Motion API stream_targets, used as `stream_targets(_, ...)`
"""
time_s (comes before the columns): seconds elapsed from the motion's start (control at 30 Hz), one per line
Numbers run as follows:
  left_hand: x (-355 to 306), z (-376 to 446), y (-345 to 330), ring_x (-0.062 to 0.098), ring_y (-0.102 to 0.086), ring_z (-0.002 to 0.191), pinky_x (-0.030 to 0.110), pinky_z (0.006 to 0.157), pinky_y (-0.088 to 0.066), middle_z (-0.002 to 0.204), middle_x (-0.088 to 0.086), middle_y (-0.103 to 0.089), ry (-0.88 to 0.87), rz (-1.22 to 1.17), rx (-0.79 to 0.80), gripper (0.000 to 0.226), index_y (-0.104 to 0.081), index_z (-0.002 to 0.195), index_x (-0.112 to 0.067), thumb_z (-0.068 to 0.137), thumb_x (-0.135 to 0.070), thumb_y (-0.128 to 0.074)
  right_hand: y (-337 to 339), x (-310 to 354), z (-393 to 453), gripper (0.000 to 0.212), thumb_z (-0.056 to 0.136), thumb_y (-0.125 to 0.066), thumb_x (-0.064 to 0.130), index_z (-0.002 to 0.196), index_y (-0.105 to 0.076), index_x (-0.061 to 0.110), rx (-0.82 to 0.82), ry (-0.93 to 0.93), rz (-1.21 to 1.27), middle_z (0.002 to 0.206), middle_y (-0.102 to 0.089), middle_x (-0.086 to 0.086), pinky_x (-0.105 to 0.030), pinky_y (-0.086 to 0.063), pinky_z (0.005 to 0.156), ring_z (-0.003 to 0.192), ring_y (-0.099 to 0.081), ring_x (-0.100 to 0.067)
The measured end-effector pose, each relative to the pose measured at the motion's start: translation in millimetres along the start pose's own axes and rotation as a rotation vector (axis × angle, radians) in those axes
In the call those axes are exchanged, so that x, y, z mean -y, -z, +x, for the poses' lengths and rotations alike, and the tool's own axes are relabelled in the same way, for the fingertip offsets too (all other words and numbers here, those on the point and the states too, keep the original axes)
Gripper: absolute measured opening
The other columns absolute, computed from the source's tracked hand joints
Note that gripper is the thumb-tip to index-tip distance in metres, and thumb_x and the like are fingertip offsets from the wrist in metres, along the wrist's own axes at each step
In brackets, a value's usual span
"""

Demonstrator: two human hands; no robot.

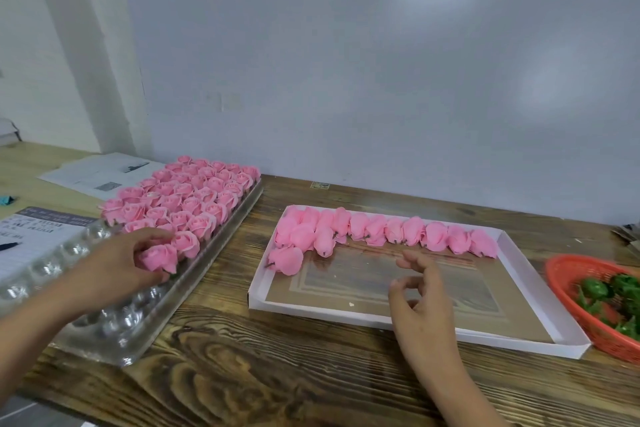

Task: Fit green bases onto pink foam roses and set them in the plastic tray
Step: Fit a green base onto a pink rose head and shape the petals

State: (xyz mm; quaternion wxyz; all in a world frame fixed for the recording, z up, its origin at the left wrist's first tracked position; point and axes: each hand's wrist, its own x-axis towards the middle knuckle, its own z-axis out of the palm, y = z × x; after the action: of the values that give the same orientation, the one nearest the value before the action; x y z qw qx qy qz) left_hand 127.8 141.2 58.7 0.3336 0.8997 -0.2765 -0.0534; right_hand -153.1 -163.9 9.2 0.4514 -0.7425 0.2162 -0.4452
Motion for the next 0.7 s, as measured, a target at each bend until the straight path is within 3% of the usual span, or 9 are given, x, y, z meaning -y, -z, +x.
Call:
stream_targets(0.1,-1.4,6.6,-2.8,0.026,-0.07,0.059,0.043,0.061,-0.063,0.131,0.001,-0.065,0.017,0.089,0.016,0.069,-0.057,0.129,-0.04,0.076,-0.004,-0.084,0.6,1.1,0.4,0.044,0.091,-0.057,0.005,0.116,-0.048,0.041,-0.003,0.005,-0.011,0.112,-0.058,0.022,-0.011,-0.045,0.065,0.093,-0.058,-0.009)
stream_targets(0.2,-1.6,14.5,-4.9,0.015,-0.071,0.071,0.027,0.059,-0.056,0.141,0.007,-0.06,0.027,0.146,0.053,0.077,-0.052,0.138,-0.035,0.076,-0.001,-0.082,0.8,1.1,1.0,0.045,0.092,-0.057,0.005,0.114,-0.047,0.044,-0.002,0.003,-0.018,0.111,-0.058,0.024,-0.012,-0.046,0.065,0.093,-0.058,-0.008)
stream_targets(0.3,-3.5,20.0,-7.0,0.005,-0.068,0.07,0.024,0.052,-0.056,0.147,0.007,-0.054,-0.001,0.237,0.093,0.09,-0.039,0.149,-0.036,0.078,0.007,-0.073,0.5,0.5,1.1,0.045,0.091,-0.056,0.006,0.113,-0.047,0.044,-0.004,-0.005,-0.022,0.113,-0.059,0.02,-0.013,-0.047,0.064,0.092,-0.059,-0.009)
stream_targets(0.4,0.8,26.1,-4.8,0.017,-0.068,0.112,0.015,0.049,-0.049,0.152,0.007,-0.048,-0.053,0.274,0.148,0.106,-0.021,0.154,-0.045,0.078,0.015,-0.065,0.6,0.3,0.9,0.044,0.09,-0.056,0.005,0.113,-0.047,0.042,-0.007,-0.005,-0.022,0.113,-0.06,0.019,-0.012,-0.046,0.064,0.092,-0.059,-0.008)
stream_targets(0.47,2.7,28.8,-2.3,0.025,-0.062,0.123,0.012,0.048,-0.046,0.155,0.007,-0.044,-0.075,0.292,0.171,0.11,-0.014,0.152,-0.051,0.079,0.016,-0.061,1.1,0.2,0.8,0.044,0.09,-0.056,0.004,0.114,-0.048,0.04,-0.005,-0.003,-0.016,0.114,-0.059,0.019,-0.011,-0.045,0.065,0.093,-0.059,-0.008)
stream_targets(0.6,0.4,28.4,2.1,0.028,-0.072,0.103,0.032,0.064,-0.063,0.156,0.008,-0.042,-0.063,0.295,0.241,0.108,-0.011,0.152,-0.055,0.081,0.008,-0.063,2.3,0.0,1.0,0.043,0.09,-0.056,0.001,0.12,-0.05,0.03,-0.006,-0.005,-0.014,0.113,-0.059,0.018,-0.01,-0.045,0.065,0.091,-0.058,-0.008)
stream_targets(0.7,-0.6,28.0,8.4,0.014,-0.071,0.078,0.026,0.057,-0.06,0.144,0.007,-0.055,-0.051,0.251,0.234,0.104,-0.015,0.148,-0.057,0.081,-0.004,-0.074,1.5,1.5,0.6,0.044,0.089,-0.056,0.0,0.119,-0.051,0.032,-0.003,-0.005,-0.009,0.112,-0.058,0.019,-0.011,-0.045,0.065,0.092,-0.058,-0.008)
